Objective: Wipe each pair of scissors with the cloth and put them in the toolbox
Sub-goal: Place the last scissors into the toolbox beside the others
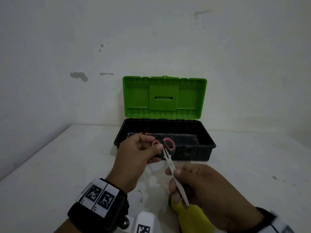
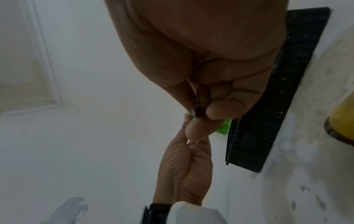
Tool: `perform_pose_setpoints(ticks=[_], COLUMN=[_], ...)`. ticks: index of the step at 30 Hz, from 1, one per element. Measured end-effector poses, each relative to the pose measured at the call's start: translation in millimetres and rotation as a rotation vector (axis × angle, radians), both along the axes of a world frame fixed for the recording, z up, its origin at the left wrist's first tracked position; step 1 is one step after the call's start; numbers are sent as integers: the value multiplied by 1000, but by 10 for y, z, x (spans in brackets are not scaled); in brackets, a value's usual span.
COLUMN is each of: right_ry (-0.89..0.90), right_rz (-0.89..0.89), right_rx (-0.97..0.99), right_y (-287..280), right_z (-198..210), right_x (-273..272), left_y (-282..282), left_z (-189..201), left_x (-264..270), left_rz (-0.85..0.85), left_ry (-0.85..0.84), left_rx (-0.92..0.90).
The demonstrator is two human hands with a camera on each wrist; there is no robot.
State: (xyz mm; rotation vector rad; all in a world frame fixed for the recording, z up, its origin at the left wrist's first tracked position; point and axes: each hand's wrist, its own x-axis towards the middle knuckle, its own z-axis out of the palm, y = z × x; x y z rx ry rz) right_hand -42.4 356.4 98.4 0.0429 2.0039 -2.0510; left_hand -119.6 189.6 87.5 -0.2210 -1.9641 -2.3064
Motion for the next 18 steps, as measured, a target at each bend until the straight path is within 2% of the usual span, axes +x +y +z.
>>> perform_pose_setpoints(ticks=[4,6,7,9,11,14,18], right_ry=[3,33,66,138,173,162,66], right_rz=[21,-11,-41,-121,-183,-225,-212], right_rx=[63,103,129,182,250,364,440], right_y=[66,135,184,292,377,428,356], right_z=[45,131,183,302,405,485,419], right_x=[-87,-177,-250,-442,-699,-1168,-1772], left_y=[-62,-162,-247,-439,-565,-633,-743], left_z=[79,85,61,0,-31,-60,-375], left_x=[-49,-149,-243,-444,-617,-841,-1283], left_rz=[-19,49,123,267,338,274,105], left_ry=[70,55,62,106,142,141,62], left_rx=[-80,-168,-283,-641,-910,-1042,-1132])
